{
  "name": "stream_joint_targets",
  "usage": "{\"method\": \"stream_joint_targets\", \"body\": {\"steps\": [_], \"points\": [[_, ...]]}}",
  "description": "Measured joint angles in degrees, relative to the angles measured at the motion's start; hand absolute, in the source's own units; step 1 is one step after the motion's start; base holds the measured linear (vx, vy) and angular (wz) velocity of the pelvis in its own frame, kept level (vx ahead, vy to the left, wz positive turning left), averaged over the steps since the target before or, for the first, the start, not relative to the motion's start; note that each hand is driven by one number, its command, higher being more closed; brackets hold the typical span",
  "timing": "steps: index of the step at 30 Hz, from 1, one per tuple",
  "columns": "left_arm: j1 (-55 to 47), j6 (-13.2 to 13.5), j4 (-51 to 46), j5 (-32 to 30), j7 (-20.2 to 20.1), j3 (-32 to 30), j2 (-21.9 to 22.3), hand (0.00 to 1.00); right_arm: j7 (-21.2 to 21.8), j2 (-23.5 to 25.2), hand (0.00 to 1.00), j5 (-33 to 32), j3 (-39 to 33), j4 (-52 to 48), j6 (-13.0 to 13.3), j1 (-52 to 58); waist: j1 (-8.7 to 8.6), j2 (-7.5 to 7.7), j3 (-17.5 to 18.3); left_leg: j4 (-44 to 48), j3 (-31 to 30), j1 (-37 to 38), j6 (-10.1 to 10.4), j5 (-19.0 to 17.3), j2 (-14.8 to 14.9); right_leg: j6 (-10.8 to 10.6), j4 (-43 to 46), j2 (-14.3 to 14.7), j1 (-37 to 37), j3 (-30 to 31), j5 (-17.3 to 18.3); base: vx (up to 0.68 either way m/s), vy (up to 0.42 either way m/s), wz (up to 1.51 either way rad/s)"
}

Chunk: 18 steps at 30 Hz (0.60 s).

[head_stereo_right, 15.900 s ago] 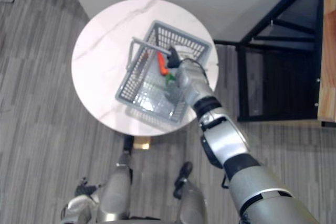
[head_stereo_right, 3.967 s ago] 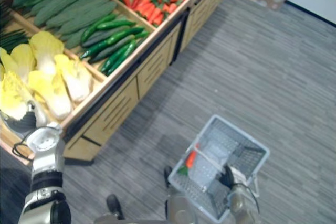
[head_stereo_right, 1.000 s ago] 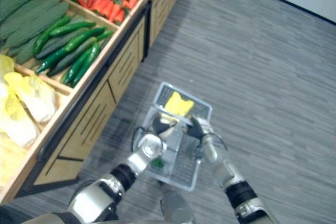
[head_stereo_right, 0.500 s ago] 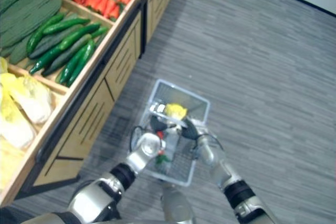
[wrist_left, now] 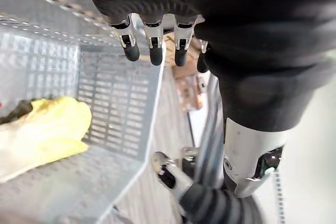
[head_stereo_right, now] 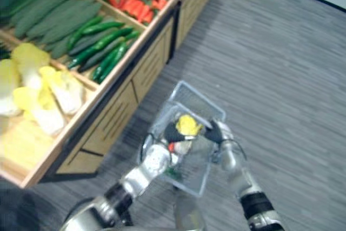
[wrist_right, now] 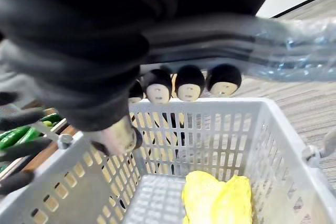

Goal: Pick vegetable in the basket

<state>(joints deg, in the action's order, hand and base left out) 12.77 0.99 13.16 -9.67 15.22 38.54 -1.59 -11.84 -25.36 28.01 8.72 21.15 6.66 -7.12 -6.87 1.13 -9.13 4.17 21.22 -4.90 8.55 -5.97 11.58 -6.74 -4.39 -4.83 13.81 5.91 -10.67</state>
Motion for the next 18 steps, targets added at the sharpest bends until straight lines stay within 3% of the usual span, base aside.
{"method": "stream_joint_targets", "body": {"steps": [4,6,10,12,15,17,18], "points": [[-10.91,6.22,-16.76,5.87,-5.84,-1.31,-12.17,0.00,1.24,-1.75,1.00,0.23,-0.01,4.75,-0.05,2.98,1.86,-1.96,1.19,-0.44,-3.13,-0.08,-0.28,0.36,-0.50,-0.87,-0.02,-0.71,-1.62,-2.80,0.72,-0.02,0.006,0.43],[-18.29,9.16,-22.99,12.59,-10.01,-5.57,-19.59,0.00,2.74,-3.00,1.00,0.73,-0.30,9.79,-0.38,4.81,2.56,-2.87,2.02,-2.21,-4.51,0.16,-0.64,1.56,-1.88,-1.00,-0.02,-1.80,-2.15,-4.22,1.79,-0.02,0.029,0.39],[-29.75,10.43,-27.43,18.55,-14.24,-12.64,-27.54,0.00,3.69,-2.92,1.00,0.83,-3.36,16.25,-1.26,6.80,2.62,-2.98,2.64,-6.08,-6.18,1.77,-1.37,4.37,-3.31,-1.29,-0.11,-2.91,-3.23,-6.40,2.18,0.01,0.034,0.28],[-31.66,10.51,-27.41,18.53,-14.49,-13.82,-27.82,0.00,3.69,-2.84,1.00,0.83,-3.89,17.16,-1.29,7.40,2.95,-2.71,3.33,-6.31,-6.67,1.96,-1.49,4.61,-3.51,-1.27,-0.11,-3.08,-3.53,-7.13,2.21,0.01,0.024,0.20],[-33.13,11.32,-24.57,17.86,-13.79,-17.37,-23.75,0.00,3.54,-2.55,1.00,0.91,-6.30,18.13,-1.37,9.01,4.05,-2.13,4.81,-5.88,-8.33,1.84,-1.69,4.74,-4.07,-1.26,-0.17,-3.63,-4.65,-8.97,2.21,-0.01,0.021,0.28],[-32.08,12.58,-13.43,10.35,-9.29,-25.04,-17.48,0.00,3.04,-1.00,1.00,0.89,-8.23,18.31,-1.35,10.59,4.15,-1.76,6.23,-5.85,-10.20,1.72,-1.89,5.02,-4.21,-0.92,-0.60,-3.88,-5.89,-10.94,2.56,-0.01,0.002,0.36],[-31.52,12.61,-9.68,8.17,-8.16,-26.97,-16.52,0.00,2.83,-0.52,1.00,0.86,-8.51,18.38,-1.34,10.91,4.12,-1.69,6.40,-5.87,-10.70,1.75,-1.88,5.17,-4.21,-0.69,-0.60,-3.90,-6.21,-11.50,2.75,-0.03,-0.007,0.36]]}}
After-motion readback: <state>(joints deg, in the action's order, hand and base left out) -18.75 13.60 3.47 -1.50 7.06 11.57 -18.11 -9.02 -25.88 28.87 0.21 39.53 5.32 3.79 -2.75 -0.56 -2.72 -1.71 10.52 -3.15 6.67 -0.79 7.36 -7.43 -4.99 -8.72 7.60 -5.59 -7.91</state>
